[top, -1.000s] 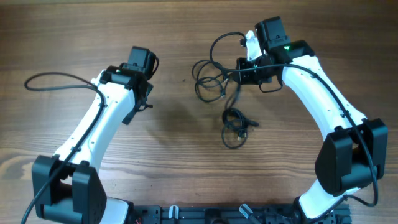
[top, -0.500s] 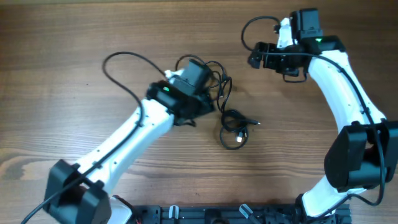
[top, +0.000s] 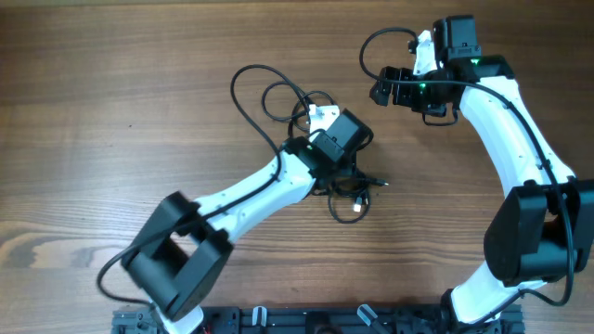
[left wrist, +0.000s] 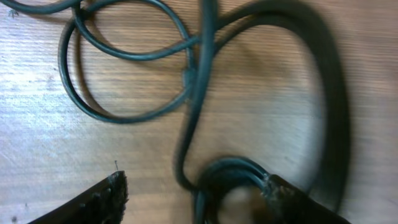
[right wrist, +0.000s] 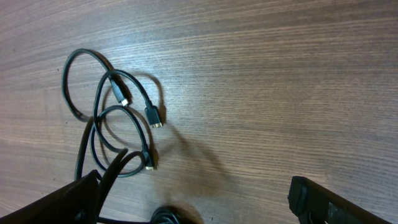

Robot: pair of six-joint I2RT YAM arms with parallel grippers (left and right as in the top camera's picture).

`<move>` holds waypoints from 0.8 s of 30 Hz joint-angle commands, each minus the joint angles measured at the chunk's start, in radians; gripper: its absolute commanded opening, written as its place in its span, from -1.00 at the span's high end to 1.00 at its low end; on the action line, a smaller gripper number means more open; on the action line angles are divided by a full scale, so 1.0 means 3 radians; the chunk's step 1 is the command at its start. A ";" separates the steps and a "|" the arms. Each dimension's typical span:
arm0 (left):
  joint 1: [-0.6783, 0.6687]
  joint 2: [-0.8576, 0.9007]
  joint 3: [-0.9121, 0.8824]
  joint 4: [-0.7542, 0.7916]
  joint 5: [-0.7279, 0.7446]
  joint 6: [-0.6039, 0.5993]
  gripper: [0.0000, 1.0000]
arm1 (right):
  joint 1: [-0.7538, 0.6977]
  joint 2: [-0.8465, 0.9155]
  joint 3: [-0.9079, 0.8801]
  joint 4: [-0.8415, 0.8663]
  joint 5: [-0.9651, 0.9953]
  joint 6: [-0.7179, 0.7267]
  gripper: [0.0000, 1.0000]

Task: Untangle cables

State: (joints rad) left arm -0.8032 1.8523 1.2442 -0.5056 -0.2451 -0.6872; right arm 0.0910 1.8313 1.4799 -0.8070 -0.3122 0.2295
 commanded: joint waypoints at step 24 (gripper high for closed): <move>0.1097 -0.1094 0.0001 -0.0375 0.0741 -0.1342 0.92 | 0.0033 0.0042 -0.0029 -0.0469 -0.2768 -0.2040 -0.99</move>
State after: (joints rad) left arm -0.5079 1.5280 1.2388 -0.5896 -0.1455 -1.0920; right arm 0.0921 1.8313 1.4796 -0.9134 -1.0237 -0.1791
